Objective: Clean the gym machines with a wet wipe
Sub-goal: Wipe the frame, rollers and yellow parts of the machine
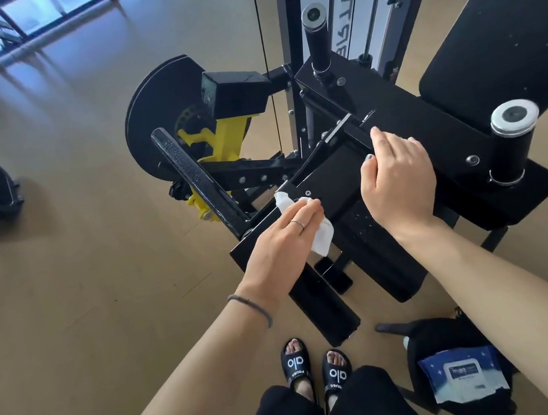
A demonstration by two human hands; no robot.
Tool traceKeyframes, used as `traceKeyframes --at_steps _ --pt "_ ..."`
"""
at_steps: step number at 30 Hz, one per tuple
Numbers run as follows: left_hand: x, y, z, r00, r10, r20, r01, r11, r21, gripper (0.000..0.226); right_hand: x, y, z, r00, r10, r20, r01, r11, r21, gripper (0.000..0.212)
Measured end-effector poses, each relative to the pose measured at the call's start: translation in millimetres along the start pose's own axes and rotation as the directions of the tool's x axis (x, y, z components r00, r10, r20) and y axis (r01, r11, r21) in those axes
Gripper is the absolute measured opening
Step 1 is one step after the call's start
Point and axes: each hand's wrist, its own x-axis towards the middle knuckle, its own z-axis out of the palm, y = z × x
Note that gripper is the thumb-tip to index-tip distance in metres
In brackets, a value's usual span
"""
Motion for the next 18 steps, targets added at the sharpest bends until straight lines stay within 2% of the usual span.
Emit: traceKeyframes --at_steps 6,8,11,13,14,16,18 --pt "-55 -14 -18 0.983 -0.162 -0.086 0.157 0.986 -0.058 0.048 -1 2 -1 1.0 0.0 0.003 0.0 1.0 0.008 0.048" --pt "-77 -26 -25 0.963 -0.257 -0.077 0.252 0.965 -0.07 0.037 -1 -2 1 1.0 0.019 -0.004 -0.019 1.0 -0.003 0.048" --pt "-91 -37 -28 0.936 -0.343 -0.08 0.338 0.939 -0.062 0.036 -1 -13 -5 0.997 0.076 0.018 -0.074 0.994 -0.074 0.052" --pt "-89 -38 -26 0.925 -0.352 -0.14 0.345 0.936 -0.074 0.032 -12 -29 -11 0.997 0.059 0.057 -0.053 0.993 -0.104 0.055" --pt "-86 -35 -25 0.927 -0.34 -0.159 0.332 0.94 -0.08 0.03 -22 -42 -14 0.997 0.012 0.072 -0.007 0.998 -0.066 0.055" --pt "-75 -27 -24 0.955 -0.257 -0.151 0.247 0.965 -0.087 0.033 -50 -71 -12 0.991 -0.072 0.109 0.06 0.992 0.112 0.053" --pt "-70 -19 -22 0.98 -0.148 -0.135 0.136 0.986 -0.098 0.038 -80 -96 -4 0.986 -0.057 0.159 0.016 0.969 0.245 0.051"
